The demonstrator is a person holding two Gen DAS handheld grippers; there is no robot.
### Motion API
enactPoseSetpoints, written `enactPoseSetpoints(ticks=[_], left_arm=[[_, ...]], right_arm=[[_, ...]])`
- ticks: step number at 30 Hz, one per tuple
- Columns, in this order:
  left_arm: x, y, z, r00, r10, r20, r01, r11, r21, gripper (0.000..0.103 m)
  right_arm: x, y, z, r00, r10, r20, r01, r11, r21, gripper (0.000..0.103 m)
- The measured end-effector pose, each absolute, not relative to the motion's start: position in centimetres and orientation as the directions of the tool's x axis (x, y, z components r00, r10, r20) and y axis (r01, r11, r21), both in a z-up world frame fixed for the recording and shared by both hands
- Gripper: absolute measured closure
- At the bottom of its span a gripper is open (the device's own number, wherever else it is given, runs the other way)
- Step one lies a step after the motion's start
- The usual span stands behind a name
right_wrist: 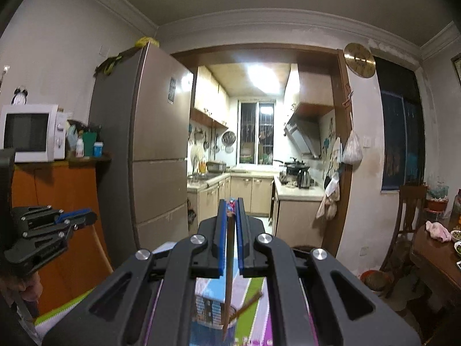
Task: Organize utensils
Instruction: 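Lower the left tool's chopstick into the holder while the right tool lowers its chopstick in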
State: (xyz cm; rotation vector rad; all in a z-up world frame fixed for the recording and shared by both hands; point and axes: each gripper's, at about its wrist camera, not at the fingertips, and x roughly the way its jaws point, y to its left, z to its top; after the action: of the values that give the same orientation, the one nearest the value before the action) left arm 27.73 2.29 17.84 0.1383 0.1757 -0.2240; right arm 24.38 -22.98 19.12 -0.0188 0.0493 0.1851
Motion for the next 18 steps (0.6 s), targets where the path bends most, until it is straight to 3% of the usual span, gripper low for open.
enactPoseSetpoints(ticks=[7, 12, 18], left_arm=[[31.9, 0.4, 20.4, 0.942, -0.31, -0.13, 0.319, 0.946, 0.059, 0.096], [34.2, -0.5, 18.4, 0.92, -0.384, -0.072, 0.388, 0.921, 0.041, 0.096], [37.0, -0.1, 14.9, 0.908, -0.408, -0.092, 0.41, 0.912, 0.003, 0.096]], right_arm=[[28.1, -22.5, 19.6, 0.985, 0.17, -0.026, -0.17, 0.986, 0.0, 0.098], [30.6, -22.8, 17.3, 0.984, 0.172, -0.037, -0.169, 0.984, 0.057, 0.098], [33.2, -22.9, 13.7, 0.981, 0.173, -0.087, -0.162, 0.979, 0.128, 0.098]])
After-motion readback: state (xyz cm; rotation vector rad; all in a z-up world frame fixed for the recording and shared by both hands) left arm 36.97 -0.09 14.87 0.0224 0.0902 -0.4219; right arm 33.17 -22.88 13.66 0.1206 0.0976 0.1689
